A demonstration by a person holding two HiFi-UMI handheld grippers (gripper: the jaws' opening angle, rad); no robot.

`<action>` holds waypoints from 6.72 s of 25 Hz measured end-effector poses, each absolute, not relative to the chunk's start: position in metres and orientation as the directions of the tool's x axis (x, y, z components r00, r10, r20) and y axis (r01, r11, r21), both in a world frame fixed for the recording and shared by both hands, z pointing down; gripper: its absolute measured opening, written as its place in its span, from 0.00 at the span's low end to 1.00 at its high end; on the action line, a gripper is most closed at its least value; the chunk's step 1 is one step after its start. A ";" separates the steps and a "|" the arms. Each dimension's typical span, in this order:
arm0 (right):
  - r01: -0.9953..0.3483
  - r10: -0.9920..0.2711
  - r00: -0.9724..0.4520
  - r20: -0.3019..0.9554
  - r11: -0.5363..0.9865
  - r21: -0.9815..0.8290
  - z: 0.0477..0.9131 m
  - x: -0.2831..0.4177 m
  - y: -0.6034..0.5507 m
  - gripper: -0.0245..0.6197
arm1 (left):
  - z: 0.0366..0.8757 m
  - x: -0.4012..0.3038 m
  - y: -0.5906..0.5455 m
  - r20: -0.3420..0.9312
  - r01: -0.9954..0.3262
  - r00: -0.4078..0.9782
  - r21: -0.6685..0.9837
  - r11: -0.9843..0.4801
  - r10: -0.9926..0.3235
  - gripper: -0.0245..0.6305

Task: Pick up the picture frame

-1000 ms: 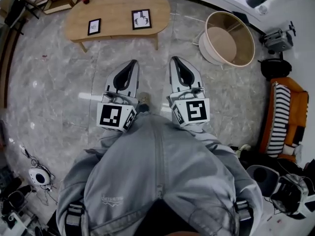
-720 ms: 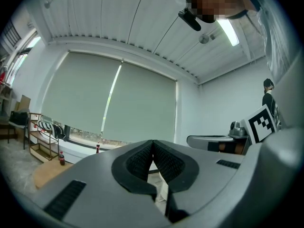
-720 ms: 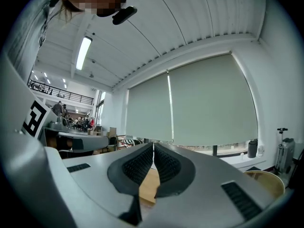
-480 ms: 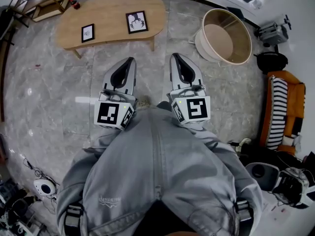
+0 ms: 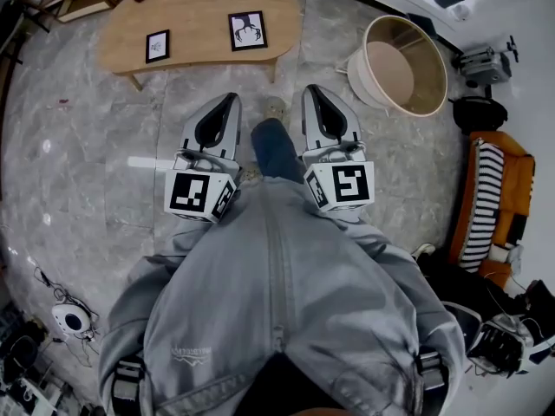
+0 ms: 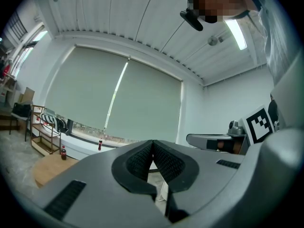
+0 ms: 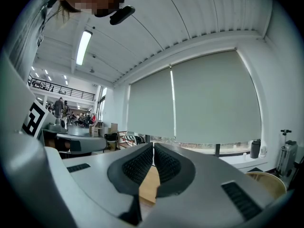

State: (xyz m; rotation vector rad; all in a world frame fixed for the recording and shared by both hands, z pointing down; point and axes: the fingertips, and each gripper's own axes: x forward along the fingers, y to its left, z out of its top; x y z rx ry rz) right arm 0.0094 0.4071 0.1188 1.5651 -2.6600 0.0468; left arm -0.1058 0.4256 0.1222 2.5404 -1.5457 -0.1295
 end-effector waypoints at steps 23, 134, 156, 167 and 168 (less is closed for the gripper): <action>-0.769 -0.764 -0.638 0.100 0.638 -0.033 0.150 -0.020 0.116 0.09 | 0.154 -0.109 0.154 0.093 -0.916 0.371 0.198 -0.348 -0.924 0.07; -0.739 -0.686 -0.650 0.327 0.671 -0.060 0.552 -0.075 -0.175 0.09 | 0.556 -0.148 -0.145 0.286 -0.872 0.489 0.166 -0.460 -0.824 0.07; -0.719 -0.638 -0.650 0.414 0.692 -0.062 0.628 -0.079 -0.176 0.09 | 0.628 -0.162 -0.150 0.349 -0.894 0.446 0.220 -0.390 -0.824 0.07; -0.711 -0.608 -0.637 0.474 0.701 -0.056 0.662 -0.080 -0.173 0.09 | 0.671 -0.171 -0.150 0.444 -0.907 0.419 0.247 -0.341 -0.792 0.07; -0.709 -0.605 -0.636 0.479 0.703 -0.054 0.665 -0.080 -0.173 0.09 | 0.675 -0.172 -0.150 0.460 -0.909 0.415 0.246 -0.336 -0.785 0.07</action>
